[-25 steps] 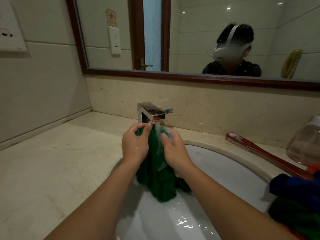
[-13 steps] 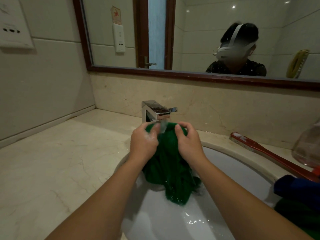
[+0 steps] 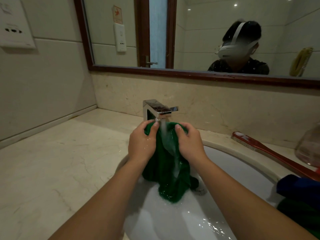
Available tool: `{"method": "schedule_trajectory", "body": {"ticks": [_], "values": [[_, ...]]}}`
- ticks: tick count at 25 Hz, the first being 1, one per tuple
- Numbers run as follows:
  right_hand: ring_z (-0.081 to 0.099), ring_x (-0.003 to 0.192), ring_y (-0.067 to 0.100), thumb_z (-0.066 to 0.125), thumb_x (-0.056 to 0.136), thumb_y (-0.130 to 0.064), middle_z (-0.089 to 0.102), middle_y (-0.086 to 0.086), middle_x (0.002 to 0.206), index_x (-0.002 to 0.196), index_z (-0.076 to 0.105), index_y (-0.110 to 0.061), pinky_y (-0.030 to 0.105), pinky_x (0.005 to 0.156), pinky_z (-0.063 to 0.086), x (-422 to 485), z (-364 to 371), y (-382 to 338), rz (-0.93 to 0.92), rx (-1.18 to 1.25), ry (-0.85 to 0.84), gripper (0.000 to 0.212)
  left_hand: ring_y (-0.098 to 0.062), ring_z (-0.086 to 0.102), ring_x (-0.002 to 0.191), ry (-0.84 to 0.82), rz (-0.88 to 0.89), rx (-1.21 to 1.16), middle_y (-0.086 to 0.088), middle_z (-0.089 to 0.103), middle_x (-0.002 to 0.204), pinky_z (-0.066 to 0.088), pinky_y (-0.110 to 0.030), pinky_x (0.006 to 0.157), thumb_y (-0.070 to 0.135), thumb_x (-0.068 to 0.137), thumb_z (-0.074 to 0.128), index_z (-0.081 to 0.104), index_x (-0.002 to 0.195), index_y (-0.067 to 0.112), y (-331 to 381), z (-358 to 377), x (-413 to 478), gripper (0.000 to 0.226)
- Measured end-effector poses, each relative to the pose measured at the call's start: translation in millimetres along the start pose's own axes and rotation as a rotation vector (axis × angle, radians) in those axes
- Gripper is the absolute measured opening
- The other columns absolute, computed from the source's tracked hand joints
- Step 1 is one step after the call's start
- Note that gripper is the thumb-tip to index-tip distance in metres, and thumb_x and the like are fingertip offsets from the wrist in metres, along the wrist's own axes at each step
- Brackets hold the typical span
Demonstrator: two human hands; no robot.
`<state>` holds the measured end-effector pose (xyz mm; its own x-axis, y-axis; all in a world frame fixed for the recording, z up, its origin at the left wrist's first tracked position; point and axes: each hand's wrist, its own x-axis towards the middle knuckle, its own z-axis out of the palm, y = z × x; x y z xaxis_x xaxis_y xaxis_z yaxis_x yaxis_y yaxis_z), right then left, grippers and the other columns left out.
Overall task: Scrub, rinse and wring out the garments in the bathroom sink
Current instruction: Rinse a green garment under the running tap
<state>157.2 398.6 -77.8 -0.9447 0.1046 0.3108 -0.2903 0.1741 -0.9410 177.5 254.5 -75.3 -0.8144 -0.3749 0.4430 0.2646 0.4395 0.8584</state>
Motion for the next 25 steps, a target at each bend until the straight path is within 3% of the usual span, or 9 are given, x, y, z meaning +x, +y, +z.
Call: {"method": "schedule_trajectory", "body": {"ticks": [5, 8, 11, 15, 19, 23, 25], "values": [[0.064, 0.101, 0.008, 0.056, 0.105, -0.032, 0.068, -0.009, 0.106, 0.118, 0.065, -0.022, 0.037, 0.093, 0.056, 2.7, -8.7, -4.1, -0.058, 0.013, 0.139, 0.018, -0.011, 0.066, 0.096, -0.187, -0.093, -0.107, 0.007, 0.071, 0.107, 0.057, -0.036, 0.088, 0.050, 0.095, 0.062, 0.068, 0.119, 0.028, -3.8, 9.1, -1.5, 0.032], [0.063, 0.103, 0.008, 0.056, 0.105, -0.034, 0.066, -0.009, 0.108, 0.119, 0.063, -0.023, 0.038, 0.094, 0.056, 4.5, -13.2, -2.9, -0.059, 0.016, 0.180, 0.019, -0.015, 0.064, 0.105, -0.262, -0.143, -0.142, 0.009, 0.066, 0.111, 0.055, -0.042, 0.095, 0.053, 0.097, 0.058, 0.061, 0.132, 0.028, -0.7, 14.4, -4.5, 0.043], [0.065, 0.101, 0.009, 0.058, 0.104, -0.034, 0.067, -0.009, 0.107, 0.116, 0.064, -0.024, 0.040, 0.093, 0.057, 3.9, -8.1, -1.8, -0.044, 0.002, 0.118, 0.017, -0.017, 0.065, 0.105, -0.149, -0.147, -0.181, 0.005, 0.069, 0.110, 0.056, -0.040, 0.093, 0.047, 0.101, 0.053, 0.065, 0.123, 0.024, -2.1, 12.9, 1.9, 0.034], [0.064, 0.102, 0.009, 0.056, 0.104, -0.038, 0.067, -0.011, 0.108, 0.116, 0.066, -0.026, 0.044, 0.093, 0.057, -0.3, 2.2, 3.1, -0.012, -0.104, -0.001, 0.020, -0.004, 0.065, 0.100, 0.007, -0.077, -0.226, 0.013, 0.068, 0.102, 0.051, -0.013, 0.078, 0.043, 0.102, 0.055, 0.069, 0.116, 0.021, 0.4, 4.0, 2.5, 0.029], [0.064, 0.102, 0.007, 0.055, 0.104, -0.040, 0.070, -0.013, 0.107, 0.119, 0.070, -0.026, 0.041, 0.094, 0.055, -3.3, 9.5, 5.6, -0.061, -0.151, -0.036, 0.025, 0.003, 0.062, 0.103, 0.112, -0.018, -0.266, 0.019, 0.067, 0.106, 0.050, -0.012, 0.084, 0.038, 0.102, 0.056, 0.069, 0.117, 0.027, 5.4, 1.0, 1.8, 0.022], [0.066, 0.097, 0.010, 0.053, 0.106, -0.035, 0.071, -0.007, 0.102, 0.110, 0.070, -0.025, 0.038, 0.089, 0.055, -10.6, 20.3, 6.4, -0.073, -0.094, -0.101, 0.021, -0.004, 0.062, 0.104, 0.211, -0.008, -0.253, 0.012, 0.068, 0.111, 0.050, -0.016, 0.087, 0.037, 0.102, 0.056, 0.069, 0.117, 0.026, 2.0, -2.4, 4.3, 0.023], [0.067, 0.094, 0.011, 0.051, 0.107, -0.032, 0.071, -0.007, 0.098, 0.106, 0.069, -0.025, 0.038, 0.087, 0.057, -11.8, 21.1, 6.6, -0.045, -0.047, -0.098, 0.019, -0.007, 0.062, 0.105, 0.179, -0.030, -0.215, 0.011, 0.067, 0.110, 0.050, -0.019, 0.088, 0.038, 0.102, 0.056, 0.069, 0.117, 0.024, 0.1, -2.1, 5.6, 0.024]]}}
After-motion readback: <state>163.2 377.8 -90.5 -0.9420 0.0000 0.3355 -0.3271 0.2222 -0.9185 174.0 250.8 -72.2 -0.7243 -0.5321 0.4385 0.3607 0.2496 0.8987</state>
